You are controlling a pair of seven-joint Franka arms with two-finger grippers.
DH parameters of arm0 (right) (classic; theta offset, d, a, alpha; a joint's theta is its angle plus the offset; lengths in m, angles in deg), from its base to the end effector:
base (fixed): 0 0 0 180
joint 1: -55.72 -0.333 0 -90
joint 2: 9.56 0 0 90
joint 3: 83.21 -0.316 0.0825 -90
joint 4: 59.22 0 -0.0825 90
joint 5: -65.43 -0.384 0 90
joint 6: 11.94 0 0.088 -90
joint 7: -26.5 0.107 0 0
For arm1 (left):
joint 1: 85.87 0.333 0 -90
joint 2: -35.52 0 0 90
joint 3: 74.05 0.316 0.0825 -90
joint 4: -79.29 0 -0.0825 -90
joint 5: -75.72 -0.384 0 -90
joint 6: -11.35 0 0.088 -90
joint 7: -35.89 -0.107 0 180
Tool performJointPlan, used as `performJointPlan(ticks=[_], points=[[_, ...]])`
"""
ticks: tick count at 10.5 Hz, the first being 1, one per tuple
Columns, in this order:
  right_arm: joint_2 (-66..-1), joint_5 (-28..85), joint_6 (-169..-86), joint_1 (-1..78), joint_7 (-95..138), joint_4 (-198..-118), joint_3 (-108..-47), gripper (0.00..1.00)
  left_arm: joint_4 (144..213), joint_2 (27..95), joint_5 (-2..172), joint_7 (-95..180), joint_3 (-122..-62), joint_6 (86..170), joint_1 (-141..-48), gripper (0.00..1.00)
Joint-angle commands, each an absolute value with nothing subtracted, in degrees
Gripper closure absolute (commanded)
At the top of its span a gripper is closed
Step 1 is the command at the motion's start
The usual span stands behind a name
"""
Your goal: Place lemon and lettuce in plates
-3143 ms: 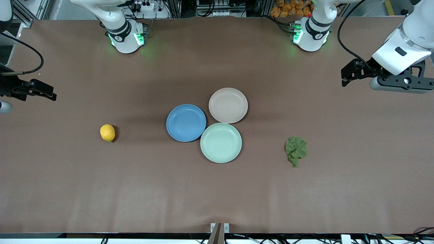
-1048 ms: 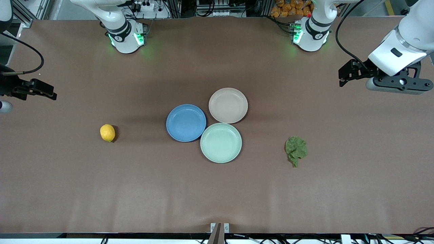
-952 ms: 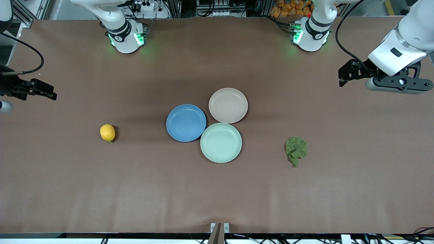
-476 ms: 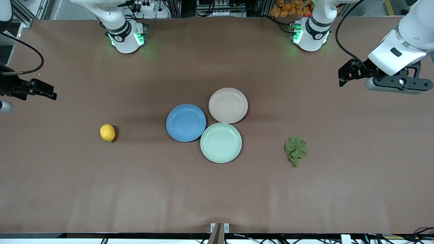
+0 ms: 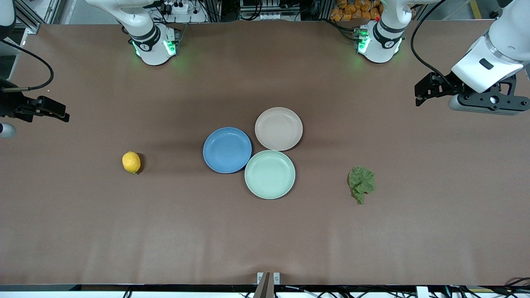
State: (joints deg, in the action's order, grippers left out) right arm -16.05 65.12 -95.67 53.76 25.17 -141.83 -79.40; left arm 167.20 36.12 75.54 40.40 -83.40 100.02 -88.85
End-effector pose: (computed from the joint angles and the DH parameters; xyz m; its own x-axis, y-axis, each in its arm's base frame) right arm 0.5777 -0.0157 0.6115 0.9956 -0.0086 -0.0934 -0.0087 -1.0000 -0.0001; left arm 0.5431 -0.1178 0.6339 0.9907 -0.1360 0.0030 -0.1360 -0.9907 -0.0012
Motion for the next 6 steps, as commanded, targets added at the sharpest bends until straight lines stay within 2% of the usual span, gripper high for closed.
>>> performJointPlan(ticks=[1,6], points=[[-15.3,64.5,-95.1,54.2,25.4,-142.6,-79.5,0.00,166.5,36.5,75.5,39.9,-83.5,100.1,-88.9,0.00],[-15.3,64.4,-95.0,54.2,25.4,-142.6,-79.5,0.00,166.6,36.7,75.7,40.0,-83.5,100.1,-89.2,0.00]])
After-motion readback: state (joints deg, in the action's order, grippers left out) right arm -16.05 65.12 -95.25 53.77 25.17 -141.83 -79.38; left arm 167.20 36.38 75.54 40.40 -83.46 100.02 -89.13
